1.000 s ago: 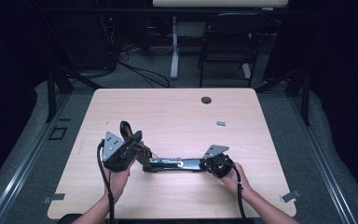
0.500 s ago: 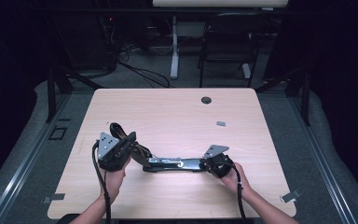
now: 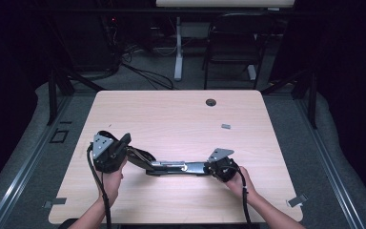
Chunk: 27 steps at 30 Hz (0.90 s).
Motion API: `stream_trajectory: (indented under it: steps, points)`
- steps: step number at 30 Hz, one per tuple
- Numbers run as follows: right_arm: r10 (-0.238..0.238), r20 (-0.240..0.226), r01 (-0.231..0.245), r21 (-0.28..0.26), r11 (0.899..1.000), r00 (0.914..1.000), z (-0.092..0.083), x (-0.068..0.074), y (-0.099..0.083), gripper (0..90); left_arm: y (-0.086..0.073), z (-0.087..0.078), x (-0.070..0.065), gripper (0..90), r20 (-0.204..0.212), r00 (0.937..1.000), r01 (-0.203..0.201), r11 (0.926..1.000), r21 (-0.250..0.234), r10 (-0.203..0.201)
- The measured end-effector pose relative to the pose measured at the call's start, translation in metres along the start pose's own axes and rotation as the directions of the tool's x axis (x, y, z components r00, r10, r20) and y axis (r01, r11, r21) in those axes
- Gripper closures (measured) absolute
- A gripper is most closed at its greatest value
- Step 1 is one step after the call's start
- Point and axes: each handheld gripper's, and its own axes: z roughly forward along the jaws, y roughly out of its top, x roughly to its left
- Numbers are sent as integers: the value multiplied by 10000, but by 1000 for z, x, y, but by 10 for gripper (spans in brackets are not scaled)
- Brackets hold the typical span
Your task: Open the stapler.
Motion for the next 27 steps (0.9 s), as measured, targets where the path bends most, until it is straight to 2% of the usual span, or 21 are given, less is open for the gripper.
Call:
stream_trajectory:
  steps: [9,10,11,14,15,16,18,19,20,21,23,24,27]
  points:
    - [-52,-79,53,33,10000,10000,0,-1,1,900,2,0,0,869,230,9997,2,10000,98,-5]
    - [-39,-109,40,129,9999,9999,0,-2,1,900,4,-1,0,863,301,9995,-21,9999,166,16]
    - [109,-201,-109,-14,9999,9997,1,-3,1,900,6,-2,-3,833,529,9985,-164,9997,207,153]
    - [-23,-186,25,92,10000,9998,0,-3,1,900,7,-3,-9,765,987,9939,-532,9979,371,493]
    - [-23,-186,25,92,10000,9998,0,-3,1,900,7,-3,-9,738,987,9939,-532,9979,371,493]
    - [-20,-191,22,97,10000,9998,0,-3,1,900,8,-3,-13,738,1240,9905,-672,9962,553,600]
    - [19,-213,-18,77,10000,9998,0,-4,1,878,9,-3,-18,640,1519,9866,-722,9943,782,597]
    - [32,-232,-29,119,9999,9997,0,-5,1,876,10,-2,-26,573,1837,9798,-994,9895,1052,789]
    - [72,-230,-70,85,9999,9997,0,-5,1,876,9,-2,-30,538,2006,9758,-1112,9877,1097,875]
    - [31,-214,-28,127,9999,9998,0,-5,1,876,9,-1,-33,507,2192,9702,-1333,9831,1252,1037]
    - [-3,-262,5,72,10000,9997,0,-5,1,876,8,0,-37,446,2455,9628,-1504,9784,1416,1125]
    - [16,-262,-14,56,10000,9997,0,-5,1,876,8,1,-38,423,2603,9576,-1690,9727,1593,1237]
    - [-74,-189,77,205,9998,9998,0,-4,2,876,7,1,-37,372,2785,9535,-1706,9684,1821,1156]
